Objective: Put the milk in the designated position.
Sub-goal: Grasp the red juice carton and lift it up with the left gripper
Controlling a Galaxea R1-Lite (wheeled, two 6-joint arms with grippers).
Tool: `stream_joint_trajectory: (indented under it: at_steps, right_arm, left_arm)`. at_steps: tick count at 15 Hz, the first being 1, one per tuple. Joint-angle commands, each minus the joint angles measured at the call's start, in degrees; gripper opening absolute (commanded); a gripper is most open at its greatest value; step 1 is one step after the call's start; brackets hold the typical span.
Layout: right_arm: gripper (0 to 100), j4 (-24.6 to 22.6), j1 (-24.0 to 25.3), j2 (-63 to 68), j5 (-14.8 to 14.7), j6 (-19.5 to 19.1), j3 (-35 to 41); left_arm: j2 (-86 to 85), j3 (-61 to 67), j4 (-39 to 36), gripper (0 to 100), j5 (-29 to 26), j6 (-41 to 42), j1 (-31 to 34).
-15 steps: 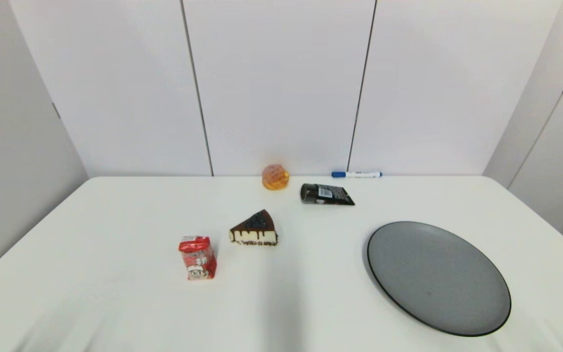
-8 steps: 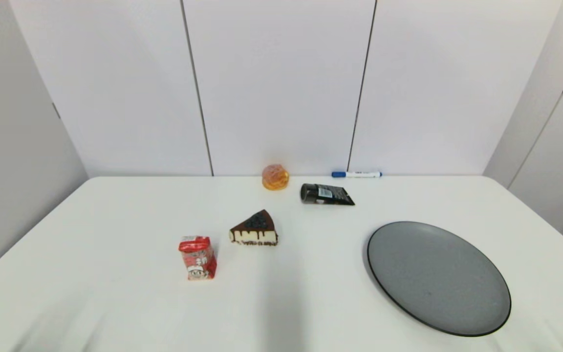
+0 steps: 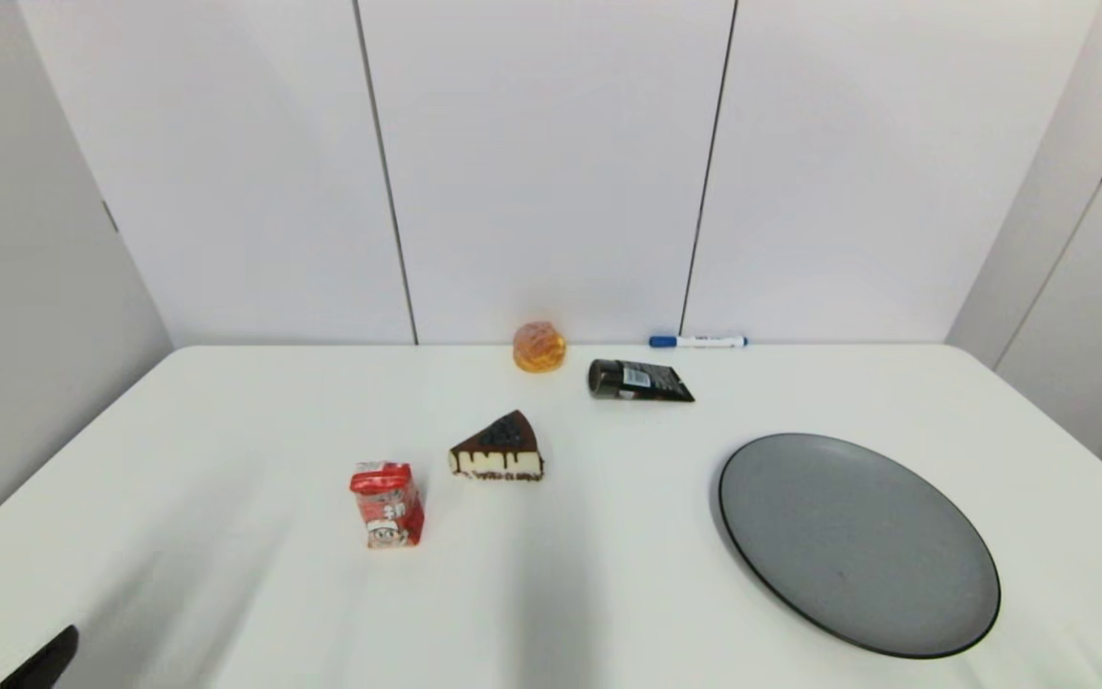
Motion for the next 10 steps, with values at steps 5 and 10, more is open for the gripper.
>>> stream_joint_trajectory:
  at_steps: [5, 10]
  right_arm:
    - [100, 0.0, 0.0, 0.1, 0.0, 0.0, 0.0]
    - [100, 0.0, 0.0, 0.0, 0.0, 0.1, 0.0]
  left_arm:
    - [56.0, -9.5, -15.3, 100, -37.4, 30.4, -0.4]
    - [75.1, -16.7, -15.0, 100, -45.7, 44.7, -0.3]
